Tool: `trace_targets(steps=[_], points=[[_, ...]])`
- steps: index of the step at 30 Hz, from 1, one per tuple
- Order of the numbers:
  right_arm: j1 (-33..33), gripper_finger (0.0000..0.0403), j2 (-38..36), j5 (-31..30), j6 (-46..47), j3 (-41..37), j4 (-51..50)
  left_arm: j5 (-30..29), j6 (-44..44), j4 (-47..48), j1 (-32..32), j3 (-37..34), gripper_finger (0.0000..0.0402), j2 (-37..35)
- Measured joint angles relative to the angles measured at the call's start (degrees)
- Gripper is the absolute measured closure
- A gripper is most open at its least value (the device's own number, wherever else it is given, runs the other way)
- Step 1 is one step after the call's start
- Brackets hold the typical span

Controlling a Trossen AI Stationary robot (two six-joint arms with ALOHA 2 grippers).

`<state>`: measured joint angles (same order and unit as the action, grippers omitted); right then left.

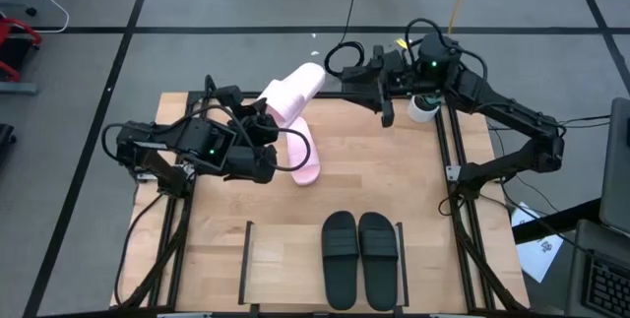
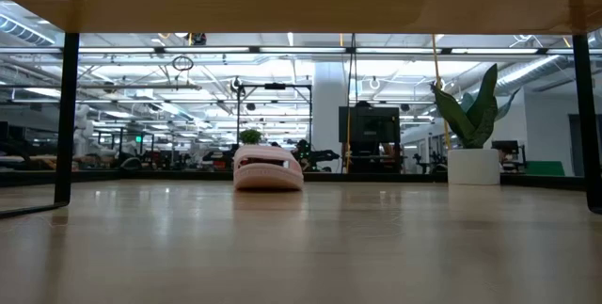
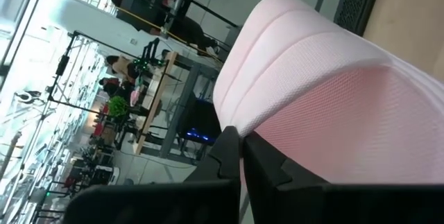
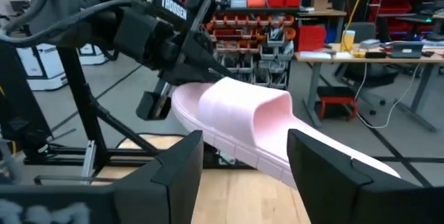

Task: Pick and place slides into the shelf
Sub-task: Put the left pink slipper on the shelf

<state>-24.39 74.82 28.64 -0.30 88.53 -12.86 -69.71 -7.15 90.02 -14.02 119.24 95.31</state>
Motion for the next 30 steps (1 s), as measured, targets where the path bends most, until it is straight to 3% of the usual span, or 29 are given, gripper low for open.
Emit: trace_targets(steps=[6,11,15,19,30], points=[[-0.8,0.0208,-1.2,0.0,-0.1,0.0,-0.5,-1.1,3.6,-0.1,0.9,0.0,0.0401,0.0],[-0.8,0.0207,-1.4,0.0,-0.3,0.0,-3.0,2.2,-1.7,0.0,2.4,3.2,0.0401,-0.7],[-0.8,0.0207,-1.5,0.0,-0.4,0.0,-4.7,2.1,-2.5,0.0,0.4,3.3,0.0401,-0.3],[-0.8,0.0207,-1.5,0.0,-0.5,0.0,-6.4,5.8,-4.9,0.0,-1.8,3.2,0.0401,2.6],[-0.8,0.0206,-2.2,0.0,-0.7,0.0,-7.6,11.6,-19.6,0.0,-9.9,3.2,0.0401,6.4]])
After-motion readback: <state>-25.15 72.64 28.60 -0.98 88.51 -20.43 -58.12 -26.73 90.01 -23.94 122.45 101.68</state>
